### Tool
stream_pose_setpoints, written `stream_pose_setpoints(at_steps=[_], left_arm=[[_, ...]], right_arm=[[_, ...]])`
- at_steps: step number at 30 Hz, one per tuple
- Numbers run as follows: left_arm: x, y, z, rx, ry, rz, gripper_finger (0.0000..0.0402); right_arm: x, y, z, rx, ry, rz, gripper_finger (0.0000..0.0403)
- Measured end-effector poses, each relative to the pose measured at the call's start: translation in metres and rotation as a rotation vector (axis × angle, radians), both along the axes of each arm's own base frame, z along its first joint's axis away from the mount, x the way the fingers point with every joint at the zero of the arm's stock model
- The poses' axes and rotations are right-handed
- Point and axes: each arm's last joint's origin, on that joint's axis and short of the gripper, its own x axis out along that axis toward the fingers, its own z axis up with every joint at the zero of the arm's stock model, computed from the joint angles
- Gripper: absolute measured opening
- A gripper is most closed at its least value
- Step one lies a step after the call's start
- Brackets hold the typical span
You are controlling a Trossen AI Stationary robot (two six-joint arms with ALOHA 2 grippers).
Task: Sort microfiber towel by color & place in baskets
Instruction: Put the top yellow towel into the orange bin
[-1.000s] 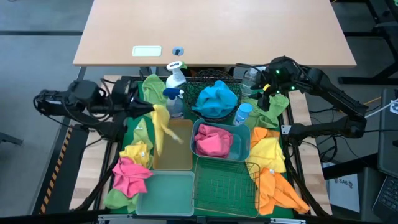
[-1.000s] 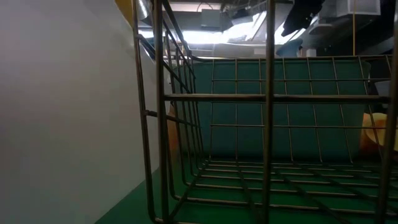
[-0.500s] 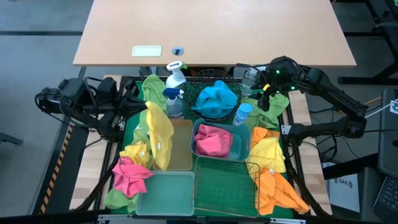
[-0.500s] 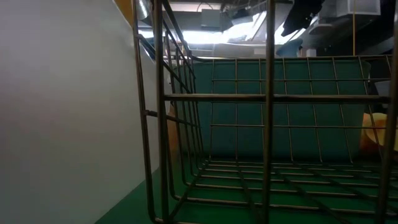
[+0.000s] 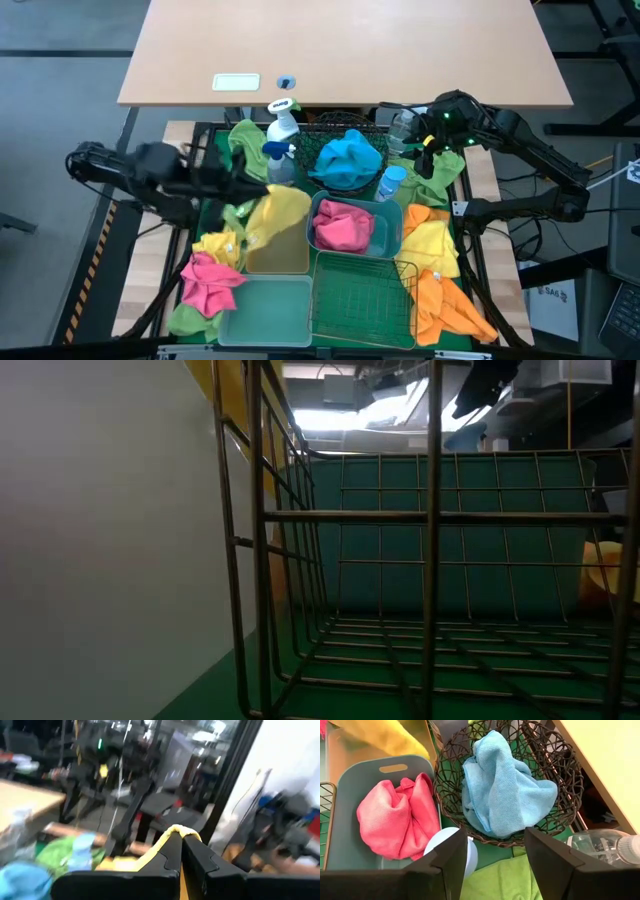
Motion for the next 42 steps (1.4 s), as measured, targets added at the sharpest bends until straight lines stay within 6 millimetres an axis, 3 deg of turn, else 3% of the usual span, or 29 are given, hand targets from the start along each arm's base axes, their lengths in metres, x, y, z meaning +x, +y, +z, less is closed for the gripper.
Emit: stream_pose_setpoints(at_steps=[5, 10, 20, 28, 42], left_arm=[[0.019, -0.003, -0.020, 0.040, 0.146, 0.081, 0.0000], [0.025, -0.002, -0.041, 0.073, 0.311, 0.187, 0.0000], [0.013, -0.001, -0.084, -0.072, 0.728, 0.305, 0.0000], [-0.012, -0.003, -0.081, -0.134, 0.769, 0.324, 0.0000], [-0.070, 0.005, -0.060, -0.317, 0.678, 0.270, 0.0000]], right_arm=[[0.000, 0.000, 0.000, 0.002, 0.003, 0.000, 0.0198], [0.000, 0.000, 0.000, 0.003, 0.006, 0.000, 0.0198], [-0.001, 0.001, -0.001, 0.008, 0.015, 0.000, 0.0198], [-0.001, 0.001, -0.001, 0.010, 0.019, 0.000, 0.0198], [-0.001, 0.001, -0.001, 0.010, 0.019, 0.000, 0.0198]])
